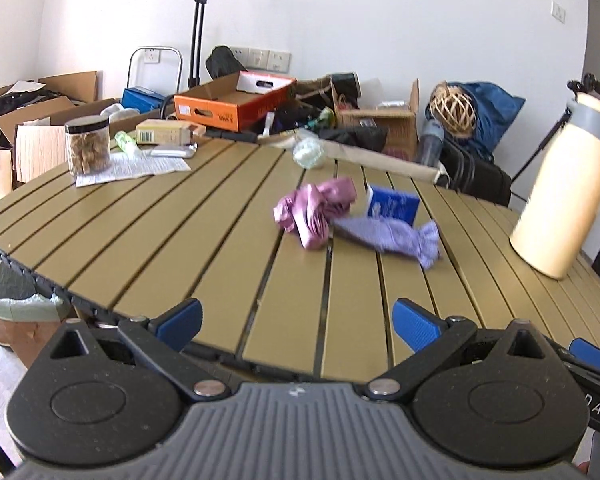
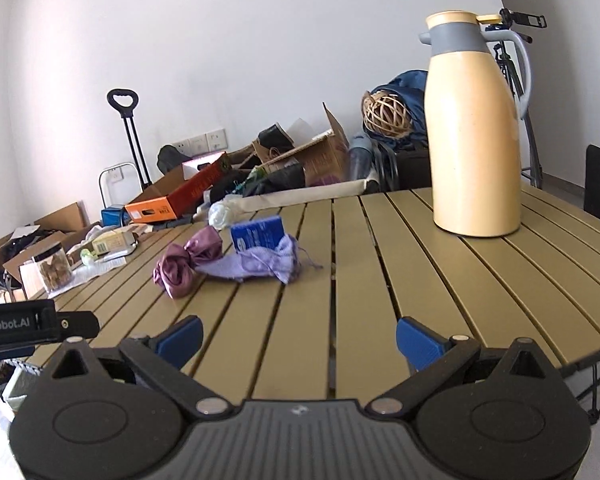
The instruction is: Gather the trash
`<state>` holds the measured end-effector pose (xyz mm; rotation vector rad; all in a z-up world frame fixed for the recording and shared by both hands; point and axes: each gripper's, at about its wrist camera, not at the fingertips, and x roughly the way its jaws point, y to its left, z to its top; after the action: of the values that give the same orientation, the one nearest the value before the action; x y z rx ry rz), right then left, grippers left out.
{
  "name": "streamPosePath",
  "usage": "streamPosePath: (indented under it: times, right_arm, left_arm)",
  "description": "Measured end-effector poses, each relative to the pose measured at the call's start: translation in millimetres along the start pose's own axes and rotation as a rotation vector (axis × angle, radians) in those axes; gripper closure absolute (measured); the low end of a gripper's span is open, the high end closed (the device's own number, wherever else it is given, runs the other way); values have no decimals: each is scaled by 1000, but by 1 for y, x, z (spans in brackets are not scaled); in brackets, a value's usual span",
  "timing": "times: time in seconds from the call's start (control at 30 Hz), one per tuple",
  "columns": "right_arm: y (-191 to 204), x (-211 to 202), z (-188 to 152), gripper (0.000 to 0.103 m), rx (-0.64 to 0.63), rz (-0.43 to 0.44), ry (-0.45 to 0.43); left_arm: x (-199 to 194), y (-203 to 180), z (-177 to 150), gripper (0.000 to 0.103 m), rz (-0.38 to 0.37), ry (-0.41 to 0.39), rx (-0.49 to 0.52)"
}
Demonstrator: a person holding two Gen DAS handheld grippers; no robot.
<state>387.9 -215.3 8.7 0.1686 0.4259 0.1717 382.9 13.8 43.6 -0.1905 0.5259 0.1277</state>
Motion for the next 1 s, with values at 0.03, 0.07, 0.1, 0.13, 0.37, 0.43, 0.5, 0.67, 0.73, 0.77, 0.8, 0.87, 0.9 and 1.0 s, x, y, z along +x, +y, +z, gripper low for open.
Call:
streamPosePath:
  times: [0.03,0.07,0.1,0.13,0.37,0.43,0.5,0.67,0.73,0.77,0.8,0.87,0.9,1.0]
  right_arm:
    - [2,4,3,0,-2,2,-4]
    - [4,7,6,0,-6,3,-8]
    - [5,11,9,0,-10,5,-11]
    - [8,17,12,0,-14,6,-14]
    - [21,47,32,0,-28,21,-38]
    - [26,56,39,0,-32,29,-43]
    - [32,65,45,0,-41,35,-50]
    - [44,90,60,0,-46,41,-54]
    - [49,101,65,0,-54,43,-51]
    - [51,106,67,0,-58,44,-50]
    - [53,112,69,0,-62,45,-46]
    - [57,124,72,0,-70,45,-30]
    - [59,131,73,0,-73,43,-20]
    - [63,150,76,0,-83,39,10]
  left_arm:
    - [2,1,3,0,2,-5,-6]
    - [5,2,7,0,2,-9,-12]
    - [8,4,10,0,3,-12,-19]
    - [11,5,13,0,4,-15,-25]
    - [35,15,37,0,14,-21,-77]
    - [41,17,45,0,17,-26,-83]
    - [47,19,53,0,20,-35,-83]
    - [61,24,70,0,40,-49,-85]
    - [67,27,76,0,48,-59,-85]
    - [70,29,78,0,53,-61,-85]
    - [74,30,81,0,58,-61,-88]
    - [82,34,86,0,64,-55,-99]
    - [86,36,87,0,67,-51,-104]
    - [97,40,88,0,62,-40,-114]
